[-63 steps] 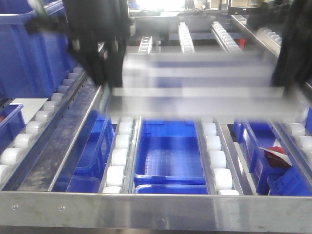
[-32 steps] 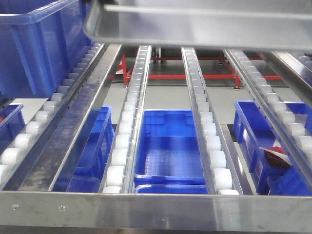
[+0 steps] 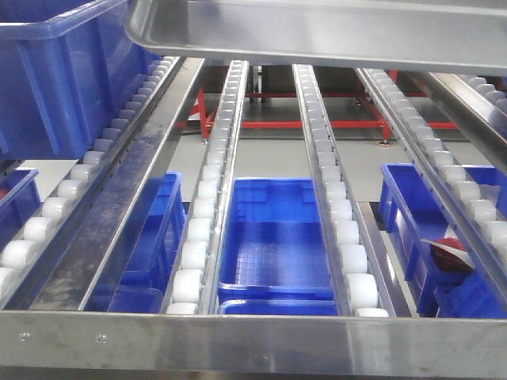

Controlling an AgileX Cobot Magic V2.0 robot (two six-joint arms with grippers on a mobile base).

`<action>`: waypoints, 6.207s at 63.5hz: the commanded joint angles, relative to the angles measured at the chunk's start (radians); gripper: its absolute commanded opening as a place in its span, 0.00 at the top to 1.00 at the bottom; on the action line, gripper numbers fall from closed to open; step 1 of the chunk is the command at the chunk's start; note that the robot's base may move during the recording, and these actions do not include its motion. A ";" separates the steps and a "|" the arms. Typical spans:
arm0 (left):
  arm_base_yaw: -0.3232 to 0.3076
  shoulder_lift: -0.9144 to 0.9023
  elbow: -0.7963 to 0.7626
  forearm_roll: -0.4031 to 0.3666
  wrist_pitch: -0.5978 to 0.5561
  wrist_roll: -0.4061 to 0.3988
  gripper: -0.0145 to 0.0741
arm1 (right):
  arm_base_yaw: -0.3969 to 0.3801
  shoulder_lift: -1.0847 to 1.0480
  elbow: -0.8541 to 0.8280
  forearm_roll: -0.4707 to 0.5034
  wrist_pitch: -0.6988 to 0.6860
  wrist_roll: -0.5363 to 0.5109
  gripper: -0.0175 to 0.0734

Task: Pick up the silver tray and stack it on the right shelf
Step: 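Lift the silver tray up off the shelf with both grippers, then hold the silver tray raised while the base drives to another shelf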

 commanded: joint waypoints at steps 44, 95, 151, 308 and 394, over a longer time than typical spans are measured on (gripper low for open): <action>-0.002 -0.034 -0.029 0.047 0.088 0.013 0.94 | -0.004 -0.018 -0.036 -0.047 -0.021 -0.024 0.75; -0.002 -0.034 -0.029 0.047 0.088 0.013 0.94 | -0.004 -0.018 -0.036 -0.047 -0.022 -0.024 0.75; -0.002 -0.034 -0.029 0.047 0.088 0.013 0.94 | -0.004 -0.018 -0.036 -0.047 -0.022 -0.024 0.75; -0.002 -0.034 -0.029 0.045 0.088 0.013 0.94 | -0.004 -0.018 -0.036 -0.047 -0.022 -0.024 0.75; -0.002 -0.034 -0.029 0.045 0.086 0.013 0.94 | -0.005 -0.018 -0.036 -0.047 -0.023 -0.024 0.75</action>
